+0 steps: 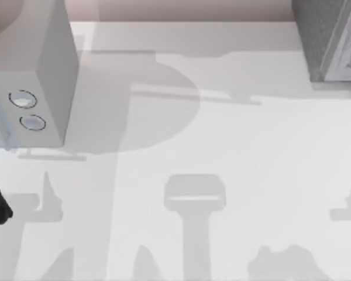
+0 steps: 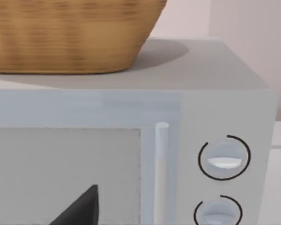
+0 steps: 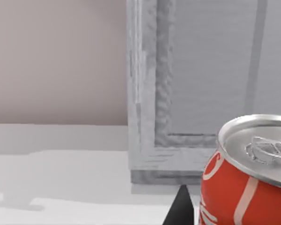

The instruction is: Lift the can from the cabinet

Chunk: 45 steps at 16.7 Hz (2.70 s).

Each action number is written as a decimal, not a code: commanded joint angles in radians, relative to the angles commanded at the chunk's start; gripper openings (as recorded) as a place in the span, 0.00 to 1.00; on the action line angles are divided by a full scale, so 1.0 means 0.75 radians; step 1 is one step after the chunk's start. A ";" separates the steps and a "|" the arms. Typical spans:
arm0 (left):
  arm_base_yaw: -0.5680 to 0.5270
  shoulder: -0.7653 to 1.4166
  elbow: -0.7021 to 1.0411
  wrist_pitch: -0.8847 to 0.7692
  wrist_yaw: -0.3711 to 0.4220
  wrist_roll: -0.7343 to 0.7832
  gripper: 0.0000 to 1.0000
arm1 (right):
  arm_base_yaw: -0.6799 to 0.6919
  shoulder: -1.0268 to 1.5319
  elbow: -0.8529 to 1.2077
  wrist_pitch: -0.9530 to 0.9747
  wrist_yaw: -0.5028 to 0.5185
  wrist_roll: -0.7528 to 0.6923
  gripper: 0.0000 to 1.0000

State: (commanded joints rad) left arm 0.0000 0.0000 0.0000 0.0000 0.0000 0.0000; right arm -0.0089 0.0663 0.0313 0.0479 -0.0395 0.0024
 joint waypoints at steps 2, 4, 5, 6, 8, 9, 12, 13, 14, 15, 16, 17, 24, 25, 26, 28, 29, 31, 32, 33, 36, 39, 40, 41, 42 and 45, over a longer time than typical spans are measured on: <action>0.000 0.000 0.000 0.000 0.000 0.000 1.00 | -0.026 0.124 0.059 0.094 -0.076 0.001 0.00; 0.000 0.000 0.000 0.000 0.000 0.000 1.00 | -0.063 0.302 0.137 0.218 -0.177 0.003 0.00; 0.000 0.000 0.000 0.000 0.000 0.000 1.00 | -0.085 0.410 0.181 0.289 -0.236 0.004 0.00; 0.000 0.000 0.000 0.000 0.000 0.000 1.00 | -0.110 0.528 0.228 0.366 -0.299 0.005 0.00; 0.000 0.000 0.000 0.000 0.000 0.000 1.00 | -0.164 0.790 0.330 0.533 -0.435 0.008 0.00; 0.000 0.000 0.000 0.000 0.000 0.000 1.00 | -0.194 0.931 0.384 0.621 -0.507 0.010 0.00; 0.000 0.000 0.000 0.000 0.000 0.000 1.00 | -0.286 1.379 0.551 0.894 -0.731 0.016 0.00; 0.000 0.000 0.000 0.000 0.000 0.000 1.00 | -0.317 1.532 0.608 0.987 -0.806 0.018 0.00; 0.000 0.000 0.000 0.000 0.000 0.000 1.00 | -0.348 1.685 0.664 1.079 -0.881 0.020 0.00; 0.000 0.000 0.000 0.000 0.000 0.000 1.00 | -0.379 1.836 0.719 1.169 -0.955 0.023 0.00; 0.000 0.000 0.000 0.000 0.000 0.000 1.00 | -0.409 1.984 0.773 1.257 -1.027 0.025 0.00; 0.000 0.000 0.000 0.000 0.000 0.000 1.00 | -0.437 2.127 0.826 1.343 -1.096 0.027 0.00; 0.000 0.000 0.000 0.000 0.000 0.000 1.00 | -0.585 2.898 1.111 1.806 -1.474 0.039 0.00; 0.000 0.000 0.000 0.000 0.000 0.000 1.00 | -0.597 2.960 1.135 1.845 -1.507 0.040 0.00; 0.000 0.000 0.000 0.000 0.000 0.000 1.00 | -0.607 3.007 1.154 1.875 -1.531 0.041 0.00; 0.000 0.000 0.000 0.000 0.000 0.000 1.00 | -0.617 3.059 1.175 1.909 -1.559 0.042 0.00; 0.000 0.000 0.000 0.000 0.000 0.000 1.00 | -0.618 3.065 1.178 1.913 -1.562 0.042 0.00; 0.000 0.000 0.000 0.000 0.000 0.000 1.00 | -0.618 3.065 1.178 1.913 -1.562 0.042 0.00; 0.000 0.000 0.000 0.000 0.000 0.000 1.00 | -0.618 3.065 1.178 1.913 -1.562 0.042 0.00; 0.000 0.000 0.000 0.000 0.000 0.000 1.00 | -0.610 3.065 1.173 1.909 -1.560 0.044 0.00; 0.000 0.000 0.000 0.000 0.000 0.000 1.00 | -0.576 3.085 1.203 1.902 -1.525 0.039 0.00; 0.000 0.000 0.000 0.000 0.000 0.000 1.00 | -0.538 3.111 1.237 1.892 -1.482 0.034 0.00; 0.000 0.000 0.000 0.000 0.000 0.000 1.00 | -0.537 3.111 1.237 1.892 -1.481 0.034 0.00; 0.000 0.000 0.000 0.000 0.000 0.000 1.00 | -0.537 3.111 1.237 1.892 -1.481 0.034 0.00; 0.000 0.000 0.000 0.000 0.000 0.000 1.00 | -0.537 3.111 1.237 1.892 -1.481 0.034 0.00; 0.000 0.000 0.000 0.000 0.000 0.000 1.00 | -0.537 3.111 1.237 1.892 -1.481 0.034 0.23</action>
State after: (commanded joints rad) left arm 0.0000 0.0000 0.0000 0.0000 0.0000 0.0000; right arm -0.4119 2.3997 0.9589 1.4670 -1.1506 0.0280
